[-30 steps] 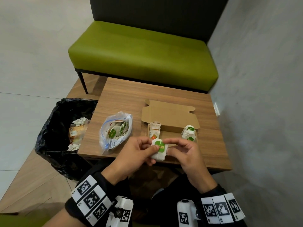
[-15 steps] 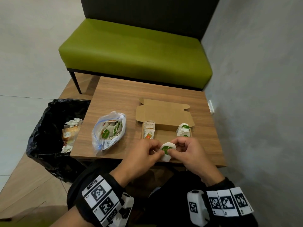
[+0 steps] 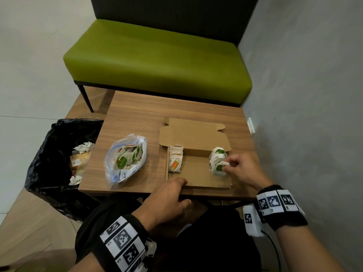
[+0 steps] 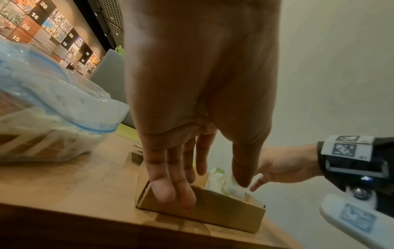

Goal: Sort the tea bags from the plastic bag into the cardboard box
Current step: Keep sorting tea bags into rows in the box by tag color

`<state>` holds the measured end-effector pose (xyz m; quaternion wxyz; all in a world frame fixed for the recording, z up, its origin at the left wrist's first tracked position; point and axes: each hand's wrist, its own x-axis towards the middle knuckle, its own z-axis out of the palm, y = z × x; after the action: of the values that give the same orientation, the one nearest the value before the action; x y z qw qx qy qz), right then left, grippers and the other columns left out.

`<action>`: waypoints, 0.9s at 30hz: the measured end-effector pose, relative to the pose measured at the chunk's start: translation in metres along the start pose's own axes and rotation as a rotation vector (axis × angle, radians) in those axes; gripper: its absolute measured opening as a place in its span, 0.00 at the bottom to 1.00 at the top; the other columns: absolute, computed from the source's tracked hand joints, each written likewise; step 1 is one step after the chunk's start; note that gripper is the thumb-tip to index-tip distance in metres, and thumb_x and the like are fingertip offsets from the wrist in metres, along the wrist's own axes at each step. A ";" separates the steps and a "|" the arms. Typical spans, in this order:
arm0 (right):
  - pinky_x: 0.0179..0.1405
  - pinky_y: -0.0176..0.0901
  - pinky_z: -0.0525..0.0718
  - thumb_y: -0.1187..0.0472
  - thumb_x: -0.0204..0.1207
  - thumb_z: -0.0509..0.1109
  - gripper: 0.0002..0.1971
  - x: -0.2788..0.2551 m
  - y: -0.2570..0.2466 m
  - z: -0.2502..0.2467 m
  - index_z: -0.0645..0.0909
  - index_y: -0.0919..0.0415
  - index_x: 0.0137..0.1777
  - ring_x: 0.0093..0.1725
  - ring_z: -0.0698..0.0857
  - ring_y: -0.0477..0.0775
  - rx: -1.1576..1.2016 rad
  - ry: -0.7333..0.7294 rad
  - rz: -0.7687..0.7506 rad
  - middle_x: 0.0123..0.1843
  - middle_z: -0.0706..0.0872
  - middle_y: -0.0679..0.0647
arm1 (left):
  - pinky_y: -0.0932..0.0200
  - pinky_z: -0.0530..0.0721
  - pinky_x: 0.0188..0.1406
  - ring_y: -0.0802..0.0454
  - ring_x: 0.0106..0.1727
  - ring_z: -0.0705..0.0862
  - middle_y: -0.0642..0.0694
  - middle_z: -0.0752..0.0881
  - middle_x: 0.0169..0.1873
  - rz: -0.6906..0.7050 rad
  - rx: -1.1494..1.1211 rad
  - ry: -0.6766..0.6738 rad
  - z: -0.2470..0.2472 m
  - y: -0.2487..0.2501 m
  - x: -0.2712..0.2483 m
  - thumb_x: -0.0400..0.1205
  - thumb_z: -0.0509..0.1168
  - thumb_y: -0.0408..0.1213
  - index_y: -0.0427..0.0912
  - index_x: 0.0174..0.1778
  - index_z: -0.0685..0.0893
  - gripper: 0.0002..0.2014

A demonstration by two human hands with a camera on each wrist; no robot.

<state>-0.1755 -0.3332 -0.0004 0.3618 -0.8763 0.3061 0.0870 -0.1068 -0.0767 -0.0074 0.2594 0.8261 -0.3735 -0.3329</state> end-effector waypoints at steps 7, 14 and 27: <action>0.54 0.52 0.85 0.56 0.77 0.76 0.07 0.016 0.007 0.020 0.89 0.48 0.54 0.46 0.84 0.48 -0.234 0.067 0.058 0.45 0.86 0.44 | 0.67 0.73 0.61 0.57 0.65 0.79 0.53 0.76 0.72 0.014 0.034 -0.013 -0.003 -0.005 0.003 0.82 0.69 0.49 0.50 0.79 0.70 0.29; 0.58 0.54 0.80 0.55 0.73 0.78 0.06 0.018 0.003 0.021 0.84 0.45 0.46 0.44 0.81 0.48 -0.433 0.250 -0.057 0.41 0.83 0.42 | 0.67 0.73 0.62 0.57 0.67 0.77 0.53 0.78 0.69 0.033 0.048 -0.001 -0.003 -0.008 0.007 0.82 0.68 0.49 0.51 0.77 0.72 0.27; 0.49 0.49 0.78 0.56 0.73 0.79 0.10 0.002 -0.019 0.008 0.78 0.47 0.42 0.42 0.80 0.47 -0.406 0.232 -0.076 0.39 0.80 0.42 | 0.68 0.78 0.54 0.64 0.53 0.80 0.55 0.81 0.67 0.050 0.026 0.043 -0.009 -0.006 0.005 0.82 0.68 0.49 0.52 0.75 0.75 0.25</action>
<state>-0.1619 -0.3187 0.0040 0.1433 -0.9461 0.2886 0.0319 -0.0946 -0.0758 -0.0070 0.2649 0.8266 -0.3927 -0.3037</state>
